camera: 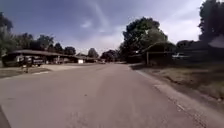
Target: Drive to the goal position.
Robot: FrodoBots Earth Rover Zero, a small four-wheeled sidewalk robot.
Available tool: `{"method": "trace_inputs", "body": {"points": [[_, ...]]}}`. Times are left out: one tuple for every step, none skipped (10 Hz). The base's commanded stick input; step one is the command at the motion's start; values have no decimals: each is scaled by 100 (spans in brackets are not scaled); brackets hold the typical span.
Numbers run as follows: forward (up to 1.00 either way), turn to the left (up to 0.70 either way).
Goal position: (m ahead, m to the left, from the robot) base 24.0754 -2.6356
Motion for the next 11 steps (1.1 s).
{"method": "trace_inputs", "body": {"points": [[70,3],[70,3],[70,3],[70,3],[70,3],[70,3],[70,3],[70,3],[70,3],[70,-3],[70,-26]]}}
